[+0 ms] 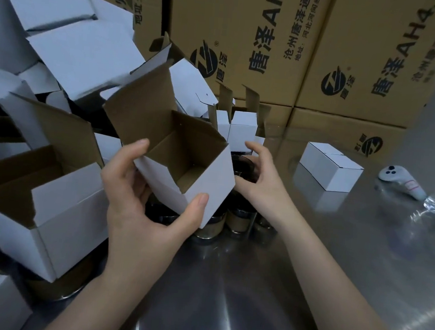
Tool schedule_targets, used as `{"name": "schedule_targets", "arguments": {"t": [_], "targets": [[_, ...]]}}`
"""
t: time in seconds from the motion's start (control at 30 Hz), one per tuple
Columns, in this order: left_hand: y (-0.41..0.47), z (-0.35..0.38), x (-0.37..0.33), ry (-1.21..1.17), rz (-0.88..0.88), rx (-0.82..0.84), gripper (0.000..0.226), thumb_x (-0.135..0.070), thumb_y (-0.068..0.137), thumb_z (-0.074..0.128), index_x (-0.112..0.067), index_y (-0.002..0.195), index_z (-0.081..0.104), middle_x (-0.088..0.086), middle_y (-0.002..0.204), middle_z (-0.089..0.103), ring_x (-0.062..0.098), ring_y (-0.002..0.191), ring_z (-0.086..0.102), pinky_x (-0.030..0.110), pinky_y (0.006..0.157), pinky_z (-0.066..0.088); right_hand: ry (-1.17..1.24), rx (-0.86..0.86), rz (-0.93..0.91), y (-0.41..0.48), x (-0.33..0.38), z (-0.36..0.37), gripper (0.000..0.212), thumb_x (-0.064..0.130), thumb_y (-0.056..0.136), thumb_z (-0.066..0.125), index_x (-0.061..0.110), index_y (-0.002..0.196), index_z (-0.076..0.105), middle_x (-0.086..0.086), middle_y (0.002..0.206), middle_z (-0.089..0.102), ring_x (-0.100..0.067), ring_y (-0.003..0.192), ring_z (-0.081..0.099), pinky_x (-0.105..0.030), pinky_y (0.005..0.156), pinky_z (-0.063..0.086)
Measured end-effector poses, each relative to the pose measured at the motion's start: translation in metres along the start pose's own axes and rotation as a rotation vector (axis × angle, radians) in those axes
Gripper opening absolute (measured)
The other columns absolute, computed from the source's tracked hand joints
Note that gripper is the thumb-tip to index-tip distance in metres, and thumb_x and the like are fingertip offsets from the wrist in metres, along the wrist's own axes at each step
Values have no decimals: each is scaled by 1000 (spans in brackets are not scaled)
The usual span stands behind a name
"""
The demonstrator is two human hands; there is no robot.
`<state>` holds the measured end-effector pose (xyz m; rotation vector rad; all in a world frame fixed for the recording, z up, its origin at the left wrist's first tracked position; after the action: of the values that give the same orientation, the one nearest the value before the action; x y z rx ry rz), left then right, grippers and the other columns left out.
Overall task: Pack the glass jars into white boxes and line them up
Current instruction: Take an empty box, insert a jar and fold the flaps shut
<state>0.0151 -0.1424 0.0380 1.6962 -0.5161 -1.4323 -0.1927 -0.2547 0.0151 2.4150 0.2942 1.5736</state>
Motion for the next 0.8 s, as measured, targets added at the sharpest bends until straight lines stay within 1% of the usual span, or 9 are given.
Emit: {"name": "schedule_targets", "arguments": {"t": [0.07, 0.17, 0.23, 0.33, 0.37, 0.47, 0.63, 0.73, 0.8], "targets": [[-1, 1, -2, 8, 21, 2, 76, -35, 69, 78, -43, 127, 30, 0, 132, 42, 24, 119, 53, 47, 95, 52, 6, -6, 3, 1, -2, -1, 75, 31, 80, 77, 45, 138, 32, 11, 129, 52, 7, 107, 50, -2, 70, 41], [-1, 1, -4, 26, 34, -2, 75, -35, 68, 78, -41, 126, 30, -22, 124, 39, 7, 112, 52, 30, 92, 51, 13, -67, 3, 3, -2, -6, 77, 33, 75, 82, 41, 137, 37, 9, 127, 56, -6, 116, 51, -15, 83, 40], [0, 1, -6, 41, 48, -4, 76, -35, 68, 78, -40, 125, 29, -30, 122, 36, -1, 110, 50, 23, 91, 50, 46, -128, -9, 1, 1, -12, 76, 33, 72, 84, 40, 136, 41, 10, 122, 59, -4, 113, 55, -15, 81, 43], [0, -1, -8, 44, 57, -8, 76, -36, 68, 78, -40, 125, 29, -31, 121, 36, -3, 109, 49, 20, 91, 49, 223, -246, -41, -4, 12, -26, 70, 28, 72, 86, 34, 131, 50, 19, 109, 64, 10, 97, 61, -6, 69, 49], [1, -1, -9, 57, 61, -8, 76, -37, 68, 78, -40, 125, 29, -33, 121, 35, -3, 111, 49, 18, 91, 48, 312, -263, -51, -5, 16, -31, 68, 26, 72, 86, 31, 131, 52, 19, 108, 66, 9, 97, 63, -9, 72, 51], [2, -2, -9, 82, 41, 8, 76, -41, 68, 77, -38, 130, 33, -31, 121, 38, 5, 114, 50, 21, 93, 48, 556, -260, -65, -7, 26, -40, 70, 24, 70, 81, 19, 134, 53, 5, 118, 67, -11, 108, 67, -27, 87, 56], [0, -1, -12, 112, 70, 30, 80, -41, 73, 75, -30, 142, 36, -17, 136, 47, 14, 130, 48, 37, 104, 47, 796, -100, -138, -13, 45, -34, 43, 18, 84, 64, 8, 125, 61, -8, 120, 68, -20, 113, 64, -27, 90, 52], [-1, 2, -13, 120, 81, 56, 80, -42, 75, 73, -31, 144, 35, -22, 137, 45, 4, 132, 44, 19, 104, 40, 881, 28, -174, -15, 57, -27, 23, 22, 88, 60, 18, 106, 73, -3, 110, 69, -19, 107, 62, -27, 89, 51], [0, 4, -14, 126, 90, 64, 80, -43, 76, 72, -32, 145, 33, -25, 141, 39, -2, 134, 40, 12, 104, 35, 947, 135, -203, -18, 71, -20, 25, 30, 82, 74, 19, 104, 73, -3, 110, 66, -18, 106, 60, -25, 85, 51]]}}
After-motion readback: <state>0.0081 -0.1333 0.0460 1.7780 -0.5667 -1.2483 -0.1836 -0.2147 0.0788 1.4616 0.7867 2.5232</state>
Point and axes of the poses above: each hand's wrist, its own y-axis towards the middle knuckle, its own z-axis out of the palm, x = y × z, the point moved 7 cm from there along y, towards the middle knuckle
